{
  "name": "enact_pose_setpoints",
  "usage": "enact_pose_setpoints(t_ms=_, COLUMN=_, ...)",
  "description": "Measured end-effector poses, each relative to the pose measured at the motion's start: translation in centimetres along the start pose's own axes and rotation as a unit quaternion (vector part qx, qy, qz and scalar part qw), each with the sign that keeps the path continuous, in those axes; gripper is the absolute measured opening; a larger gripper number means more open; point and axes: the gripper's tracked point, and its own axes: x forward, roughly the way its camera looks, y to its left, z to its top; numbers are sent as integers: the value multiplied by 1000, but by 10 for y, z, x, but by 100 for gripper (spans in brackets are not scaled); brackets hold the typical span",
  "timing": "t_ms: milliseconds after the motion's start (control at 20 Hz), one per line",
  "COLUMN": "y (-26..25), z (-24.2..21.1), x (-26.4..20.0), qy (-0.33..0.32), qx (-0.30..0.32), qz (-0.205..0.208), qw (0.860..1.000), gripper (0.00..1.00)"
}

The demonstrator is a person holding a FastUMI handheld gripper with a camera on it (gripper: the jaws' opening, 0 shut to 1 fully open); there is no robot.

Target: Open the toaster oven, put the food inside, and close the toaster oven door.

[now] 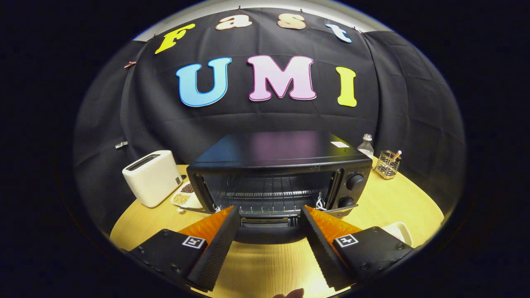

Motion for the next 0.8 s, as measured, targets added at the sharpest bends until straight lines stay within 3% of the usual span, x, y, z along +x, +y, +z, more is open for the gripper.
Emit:
enact_pose_setpoints(t_ms=500, y=-4, z=-39, x=-16, qy=50, qx=-22, qz=-14, qw=998, gripper=97)
enact_pose_setpoints(t_ms=800, y=-6, z=-95, x=-28, qy=137, qx=-15, qz=-13, qw=990, gripper=97)
